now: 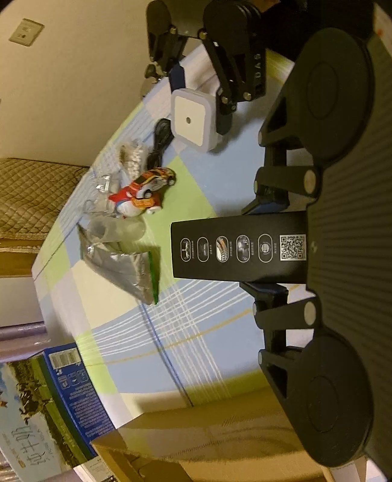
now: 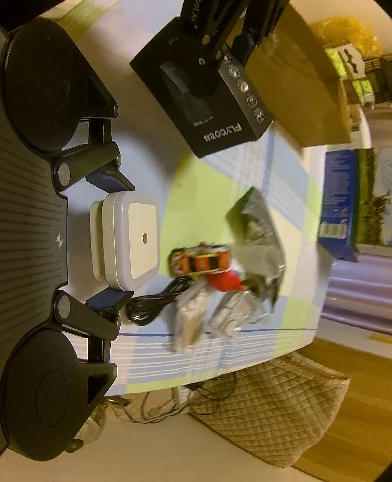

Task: Organize objects
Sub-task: 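Grasp the white square plug-in device with the right tool, then carry the black box into the cardboard box while the right tool drops the device there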

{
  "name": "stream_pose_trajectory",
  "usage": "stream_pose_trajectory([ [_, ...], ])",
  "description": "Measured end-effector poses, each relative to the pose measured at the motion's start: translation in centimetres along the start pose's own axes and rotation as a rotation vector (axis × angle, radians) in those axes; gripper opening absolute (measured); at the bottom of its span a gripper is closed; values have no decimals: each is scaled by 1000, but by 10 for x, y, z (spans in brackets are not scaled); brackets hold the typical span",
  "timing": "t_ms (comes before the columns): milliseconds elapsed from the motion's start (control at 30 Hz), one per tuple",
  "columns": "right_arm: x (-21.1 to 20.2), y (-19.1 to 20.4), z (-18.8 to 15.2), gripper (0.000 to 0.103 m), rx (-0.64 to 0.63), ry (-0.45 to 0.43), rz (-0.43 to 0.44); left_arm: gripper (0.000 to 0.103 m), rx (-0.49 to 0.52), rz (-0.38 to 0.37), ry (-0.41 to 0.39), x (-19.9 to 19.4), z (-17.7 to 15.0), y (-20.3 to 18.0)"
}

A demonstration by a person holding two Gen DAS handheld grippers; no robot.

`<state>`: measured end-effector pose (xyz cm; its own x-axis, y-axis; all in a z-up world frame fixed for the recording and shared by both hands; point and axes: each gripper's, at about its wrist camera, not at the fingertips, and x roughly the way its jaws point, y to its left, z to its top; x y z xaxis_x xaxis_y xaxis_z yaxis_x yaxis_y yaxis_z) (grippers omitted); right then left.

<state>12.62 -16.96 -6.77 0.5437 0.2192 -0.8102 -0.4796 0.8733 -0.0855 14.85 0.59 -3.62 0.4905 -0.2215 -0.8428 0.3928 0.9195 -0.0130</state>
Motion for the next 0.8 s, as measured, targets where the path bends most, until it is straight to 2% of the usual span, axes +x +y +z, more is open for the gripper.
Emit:
stream_pose_trajectory([
  [200, -37, 23, 45, 62, -42, -107, 41, 38, -31, 17, -83, -50, 16, 19],
  [433, -63, 89, 116, 62, -121, -231, 179, 38, -80, 149, -177, -129, 26, 76],
  [633, -58, 163, 166, 62, -213, -277, 316, 38, -126, 293, -165, -167, 11, 145],
  [800, -30, 209, 189, 62, -243, -246, 383, 38, -181, 340, -133, -169, -9, 197],
])
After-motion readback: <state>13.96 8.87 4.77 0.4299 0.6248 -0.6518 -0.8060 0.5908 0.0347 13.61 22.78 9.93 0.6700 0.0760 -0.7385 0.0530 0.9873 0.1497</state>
